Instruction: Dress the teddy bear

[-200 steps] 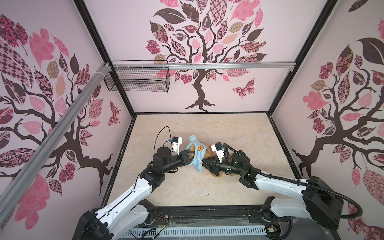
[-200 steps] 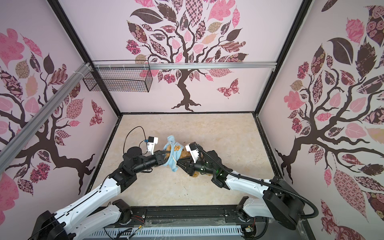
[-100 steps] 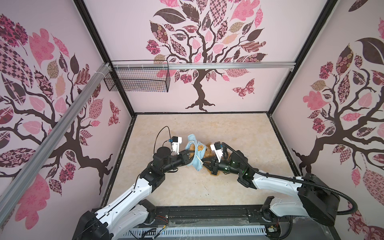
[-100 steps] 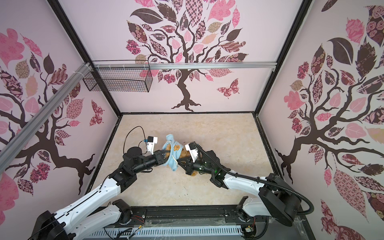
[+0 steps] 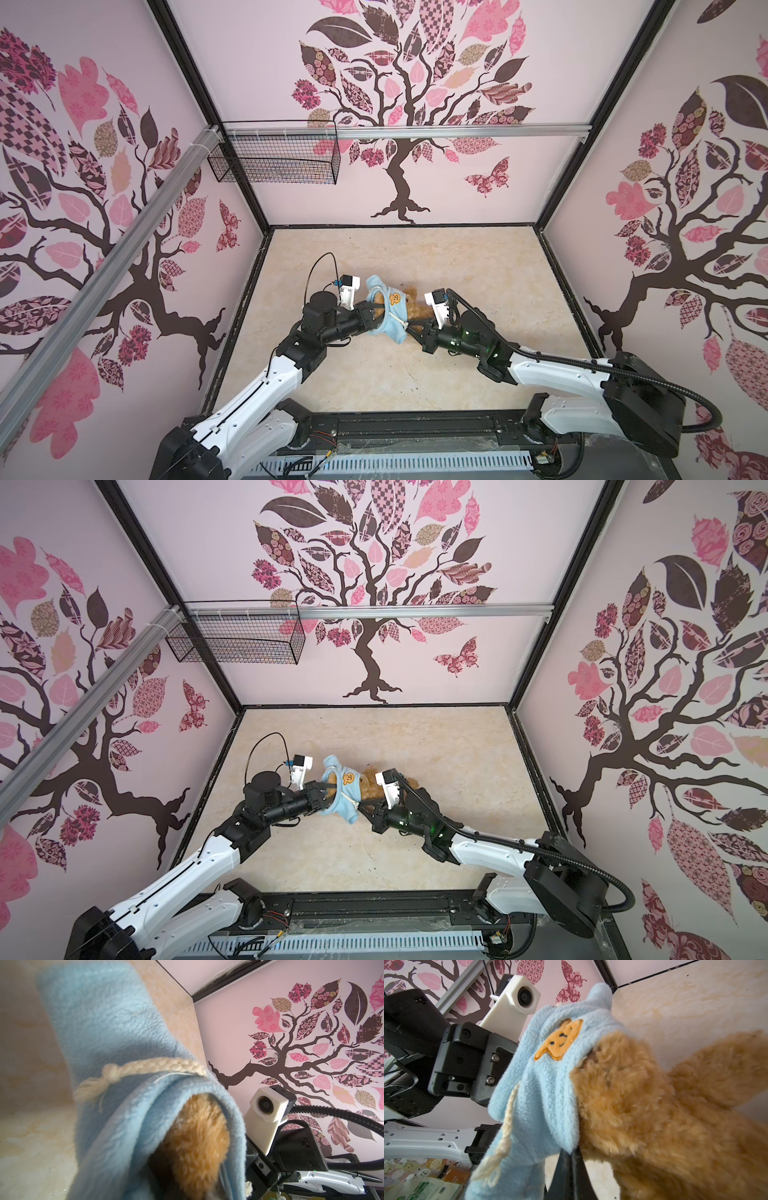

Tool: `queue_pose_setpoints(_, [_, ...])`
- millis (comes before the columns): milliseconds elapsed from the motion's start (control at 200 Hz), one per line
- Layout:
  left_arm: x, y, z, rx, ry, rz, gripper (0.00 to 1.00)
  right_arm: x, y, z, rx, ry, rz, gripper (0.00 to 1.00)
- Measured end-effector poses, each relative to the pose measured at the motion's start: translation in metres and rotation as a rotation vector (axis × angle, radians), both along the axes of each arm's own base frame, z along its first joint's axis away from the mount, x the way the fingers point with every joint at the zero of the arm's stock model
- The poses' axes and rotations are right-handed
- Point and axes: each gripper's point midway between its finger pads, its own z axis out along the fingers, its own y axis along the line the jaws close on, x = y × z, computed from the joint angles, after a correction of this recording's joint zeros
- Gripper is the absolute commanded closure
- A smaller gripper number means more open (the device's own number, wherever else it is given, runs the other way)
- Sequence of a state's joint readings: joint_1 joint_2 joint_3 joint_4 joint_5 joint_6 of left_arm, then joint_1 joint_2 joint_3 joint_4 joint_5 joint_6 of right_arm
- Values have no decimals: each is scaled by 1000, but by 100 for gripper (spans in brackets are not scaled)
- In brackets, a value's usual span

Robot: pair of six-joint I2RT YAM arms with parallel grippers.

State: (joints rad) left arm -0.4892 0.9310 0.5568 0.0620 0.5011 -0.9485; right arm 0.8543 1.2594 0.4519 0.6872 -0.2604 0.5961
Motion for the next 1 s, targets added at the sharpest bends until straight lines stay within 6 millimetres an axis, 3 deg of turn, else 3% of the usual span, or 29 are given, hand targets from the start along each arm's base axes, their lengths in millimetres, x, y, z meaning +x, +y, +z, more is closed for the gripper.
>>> queue_pose_setpoints(125, [1,11,8,16,-49,25,100,7,-22,-36,-78,68,-63,100])
queue_pose_setpoints(340, [-1,14,8,54,-92,20,100,2,-25,-27,-86,18,-40,100])
queue_pose_setpoints(460, [-3,13,9,63,-114,7,100,17,-37,-27,-100,41,-97,100])
queue_pose_setpoints(580, [-10,8,9,92,-174,-62,100,35,-64,-37,-58,105,-150,100])
queue_pose_setpoints(755, [-25,3,5,186,-314,-203,100,20,-59,-43,-21,149,0,100])
queue_pose_setpoints(910, [-30,1,19,290,-503,-290,100,8,-54,-30,-21,115,118,86])
queue_pose_setpoints(1000, [-29,2,32,348,-638,-317,100,9,-62,-17,-41,84,109,77])
